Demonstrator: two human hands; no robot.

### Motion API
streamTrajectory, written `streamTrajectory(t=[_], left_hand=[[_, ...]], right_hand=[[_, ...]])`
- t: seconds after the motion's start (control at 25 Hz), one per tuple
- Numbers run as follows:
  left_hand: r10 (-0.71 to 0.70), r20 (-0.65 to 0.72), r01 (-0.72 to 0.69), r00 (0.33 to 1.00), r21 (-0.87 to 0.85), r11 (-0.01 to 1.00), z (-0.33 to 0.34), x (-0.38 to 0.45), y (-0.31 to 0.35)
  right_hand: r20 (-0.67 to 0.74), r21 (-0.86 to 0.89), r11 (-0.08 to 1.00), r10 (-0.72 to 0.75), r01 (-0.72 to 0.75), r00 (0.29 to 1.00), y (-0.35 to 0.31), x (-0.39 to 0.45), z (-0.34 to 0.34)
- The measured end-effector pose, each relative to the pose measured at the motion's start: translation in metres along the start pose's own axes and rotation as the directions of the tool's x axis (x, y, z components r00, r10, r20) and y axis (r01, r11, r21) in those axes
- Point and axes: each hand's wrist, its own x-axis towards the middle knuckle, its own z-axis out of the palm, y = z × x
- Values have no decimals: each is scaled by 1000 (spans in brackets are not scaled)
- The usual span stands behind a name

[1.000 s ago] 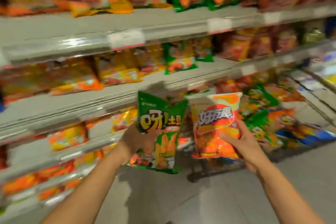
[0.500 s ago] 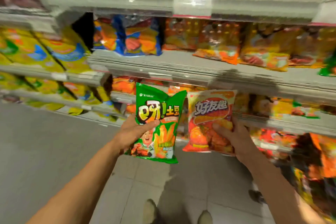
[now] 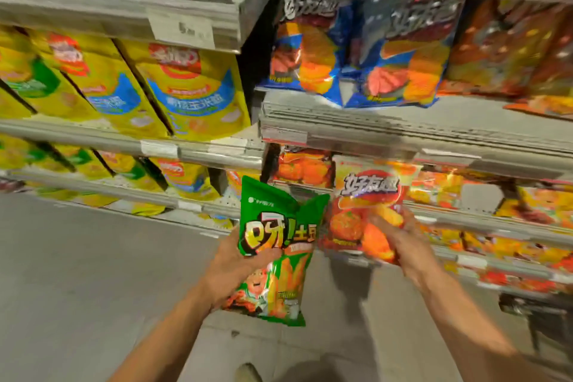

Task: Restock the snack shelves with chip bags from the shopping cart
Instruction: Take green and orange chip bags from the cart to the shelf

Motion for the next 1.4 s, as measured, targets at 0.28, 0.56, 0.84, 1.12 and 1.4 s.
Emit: streamTrajectory(t=[0.28,0.56,0.84,1.12,1.4], left_hand=[[49,180,-46,983,-18,999,-1,94,2],[146,314,-109,938,-130,985,31,150,-7],[114,236,-92,965,-103,990,47,151,-4],[69,257,-61,964,-39,997,120,127,12],[100,439,-109,893,-4,994,327,73,52]], right_hand=[[-117,-34,991,-129,126,985,-42,94,6],[-2,-153,986,-73,72,997,-29,145,-9],[-199,-557,831,-147,12,969,-31,158,0],[-111,-474,798,-474,373,873,-29,77,-41],[-222,-549,820,-329,161,918,-43,-37,-275]])
